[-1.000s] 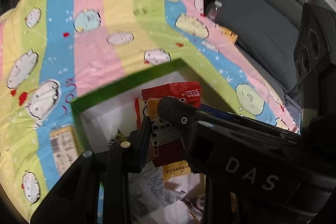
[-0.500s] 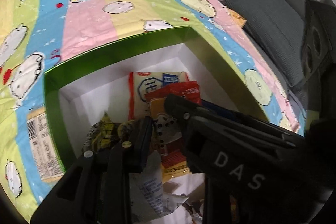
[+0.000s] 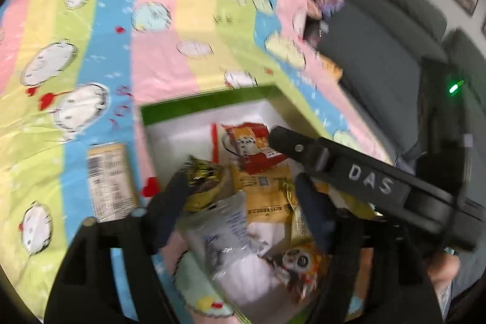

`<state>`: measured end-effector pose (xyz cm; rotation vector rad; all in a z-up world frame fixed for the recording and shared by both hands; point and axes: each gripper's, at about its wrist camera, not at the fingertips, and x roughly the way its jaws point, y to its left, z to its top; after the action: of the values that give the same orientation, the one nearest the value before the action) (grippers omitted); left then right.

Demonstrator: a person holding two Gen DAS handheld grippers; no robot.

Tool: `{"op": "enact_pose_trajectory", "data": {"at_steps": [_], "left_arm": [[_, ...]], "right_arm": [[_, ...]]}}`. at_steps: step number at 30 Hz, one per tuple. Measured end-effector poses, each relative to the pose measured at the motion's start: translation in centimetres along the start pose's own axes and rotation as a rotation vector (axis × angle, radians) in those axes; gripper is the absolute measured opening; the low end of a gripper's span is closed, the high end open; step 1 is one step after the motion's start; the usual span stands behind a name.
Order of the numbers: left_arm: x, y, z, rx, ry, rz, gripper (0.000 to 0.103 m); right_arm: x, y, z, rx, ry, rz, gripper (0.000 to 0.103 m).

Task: Organize snacks
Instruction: 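Move the right gripper back to the cream biscuit packet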

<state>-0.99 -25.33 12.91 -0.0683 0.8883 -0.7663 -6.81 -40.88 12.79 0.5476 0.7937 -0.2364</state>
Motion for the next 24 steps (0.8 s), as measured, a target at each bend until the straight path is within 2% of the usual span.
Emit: {"op": "enact_pose_trajectory", "data": {"at_steps": [2,6,8,11,14,18,20,22,24], "left_arm": [[-2.7,1.4,-0.5,-0.036,-0.053,0.012,0.091],[-7.5,4.9,-1.8,-0.091,-0.136,0.1,0.1],[-9.8,6.8,-2.6,-0.122,-0.178,0.146,0.101],[-12.6,10.0,-3.9,-0.158,-0.19,0.215,0.102],[-14.7,13.4,-5.4,-0.233,-0.227,0.272,0.102],[-15.2,17.6,-7.8,-0.299,-0.217,0.295,0.102],[-14.6,19.7,-9.0,-0.344,-0.23,0.295,0.102],[-14.0,21.4,-10.0,-0.378,-0.221,0.281,0.101],[-12.9,22.6,-10.4,-0.412,-0.178,0.295,0.099]], "right_arm": [[-0.6,0.9,-0.2,-0.024,-0.018,0.003,0.072],[-2.1,3.8,-0.9,-0.101,-0.059,0.01,0.078],[-2.6,5.2,-1.3,-0.131,-0.072,0.025,0.079],[-2.8,7.6,-2.2,-0.177,-0.066,0.071,0.079],[-2.1,10.6,-3.3,-0.223,-0.026,0.164,0.079],[0.4,14.3,-5.1,-0.265,0.055,0.239,0.078],[1.9,15.4,-5.9,-0.273,0.078,0.215,0.078],[4.0,16.2,-6.5,-0.273,0.109,0.153,0.072],[6.4,16.7,-7.2,-0.29,0.151,0.065,0.058]]}}
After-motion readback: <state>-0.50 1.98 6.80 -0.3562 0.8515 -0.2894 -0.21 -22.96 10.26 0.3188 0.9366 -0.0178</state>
